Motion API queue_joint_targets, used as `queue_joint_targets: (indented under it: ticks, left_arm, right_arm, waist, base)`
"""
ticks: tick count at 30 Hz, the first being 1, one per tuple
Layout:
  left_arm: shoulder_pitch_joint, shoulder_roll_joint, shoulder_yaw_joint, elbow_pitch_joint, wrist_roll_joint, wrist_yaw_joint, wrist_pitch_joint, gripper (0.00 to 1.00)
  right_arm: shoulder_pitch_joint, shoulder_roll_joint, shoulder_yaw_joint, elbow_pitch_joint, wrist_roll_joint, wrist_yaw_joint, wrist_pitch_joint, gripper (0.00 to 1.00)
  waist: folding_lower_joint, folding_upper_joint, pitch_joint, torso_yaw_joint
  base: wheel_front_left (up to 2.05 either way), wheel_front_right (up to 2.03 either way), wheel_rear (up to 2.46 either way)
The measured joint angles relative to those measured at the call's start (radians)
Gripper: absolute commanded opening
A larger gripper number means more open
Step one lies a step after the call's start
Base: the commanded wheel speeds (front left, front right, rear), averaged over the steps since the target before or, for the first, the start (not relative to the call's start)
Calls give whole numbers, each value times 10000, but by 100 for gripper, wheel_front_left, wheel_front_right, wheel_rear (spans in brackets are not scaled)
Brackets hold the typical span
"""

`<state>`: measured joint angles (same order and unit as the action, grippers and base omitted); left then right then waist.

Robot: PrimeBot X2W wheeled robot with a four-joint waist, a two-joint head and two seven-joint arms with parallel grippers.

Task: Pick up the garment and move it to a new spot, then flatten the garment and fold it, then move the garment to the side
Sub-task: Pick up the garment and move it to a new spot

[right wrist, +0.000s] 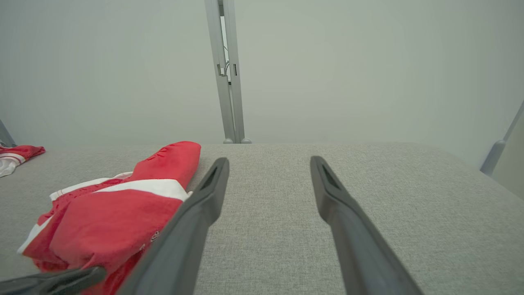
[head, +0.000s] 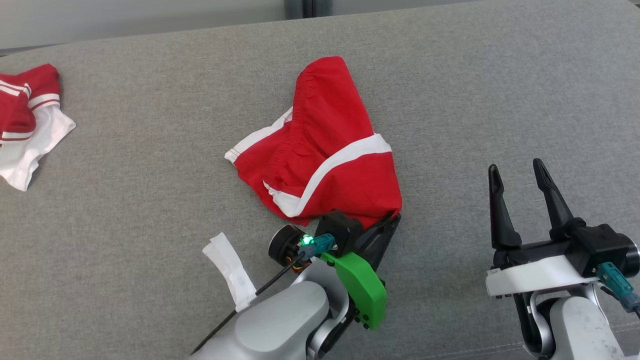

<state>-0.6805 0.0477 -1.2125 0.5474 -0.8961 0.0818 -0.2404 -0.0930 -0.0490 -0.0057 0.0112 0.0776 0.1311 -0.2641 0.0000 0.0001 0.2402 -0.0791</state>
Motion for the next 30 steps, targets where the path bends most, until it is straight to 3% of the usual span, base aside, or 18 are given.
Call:
queue_joint_targets:
  ticks: [8, 16, 30]
  left_arm:
    - [-457, 6, 322, 186, 15, 222, -207, 100]
    - [83, 4, 2401, -61, 1256, 316, -236, 100]
    - [3181, 291, 5591, -656, 3438, 460, -236, 100]
  right_arm:
    - [57, 0, -180, 130, -109, 0, 0, 100]
    - [280, 0, -433, 351, -270, 0, 0, 100]
    - [956, 0, -278, 957, -523, 2, 0, 100]
  waist:
    - [0, 0, -310, 194]
    - [0, 0, -1085, 525]
    - [0, 0, -2420, 1349]
  base:
    - [0, 0, 0]
    - [0, 0, 0]
    - [0, 0, 0]
